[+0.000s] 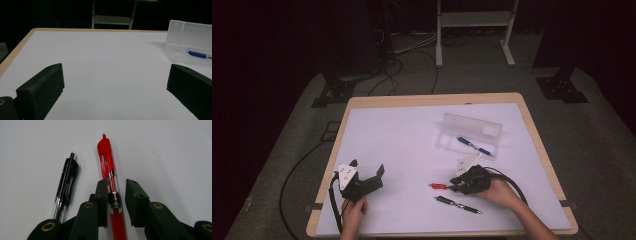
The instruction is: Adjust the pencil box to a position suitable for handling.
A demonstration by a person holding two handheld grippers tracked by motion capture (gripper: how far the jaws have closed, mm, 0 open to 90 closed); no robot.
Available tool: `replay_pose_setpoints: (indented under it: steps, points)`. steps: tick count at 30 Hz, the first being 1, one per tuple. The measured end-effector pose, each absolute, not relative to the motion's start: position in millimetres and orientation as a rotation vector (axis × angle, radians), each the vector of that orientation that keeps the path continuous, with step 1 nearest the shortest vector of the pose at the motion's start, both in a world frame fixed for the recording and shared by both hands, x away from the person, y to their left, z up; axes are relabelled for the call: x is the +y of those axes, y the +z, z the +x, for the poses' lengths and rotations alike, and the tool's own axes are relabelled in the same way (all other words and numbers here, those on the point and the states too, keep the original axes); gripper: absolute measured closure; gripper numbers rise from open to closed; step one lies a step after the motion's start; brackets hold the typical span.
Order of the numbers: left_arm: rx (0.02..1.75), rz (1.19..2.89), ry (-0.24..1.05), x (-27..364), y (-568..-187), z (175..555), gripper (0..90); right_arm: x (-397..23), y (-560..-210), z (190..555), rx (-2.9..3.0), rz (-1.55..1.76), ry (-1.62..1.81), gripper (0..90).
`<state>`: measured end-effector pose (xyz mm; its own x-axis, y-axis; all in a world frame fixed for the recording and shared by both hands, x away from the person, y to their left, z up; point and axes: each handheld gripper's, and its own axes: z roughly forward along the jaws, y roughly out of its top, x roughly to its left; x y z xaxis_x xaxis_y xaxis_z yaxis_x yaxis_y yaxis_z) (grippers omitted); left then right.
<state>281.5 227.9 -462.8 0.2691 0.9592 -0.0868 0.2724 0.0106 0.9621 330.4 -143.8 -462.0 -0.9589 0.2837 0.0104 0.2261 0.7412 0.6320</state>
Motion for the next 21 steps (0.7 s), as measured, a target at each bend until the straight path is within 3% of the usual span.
replay_pose_setpoints:
  steps: [9,21]
  points:
    - [1.206,1.486,0.822,227.8,-462.8,281.4,0.4,-143.2,-462.5,329.1,2.857,0.394,1.014,77.9]
    - [1.206,1.486,0.821,227.8,-462.8,281.3,0.4,-147.1,-453.6,328.2,2.834,0.387,1.063,78.7]
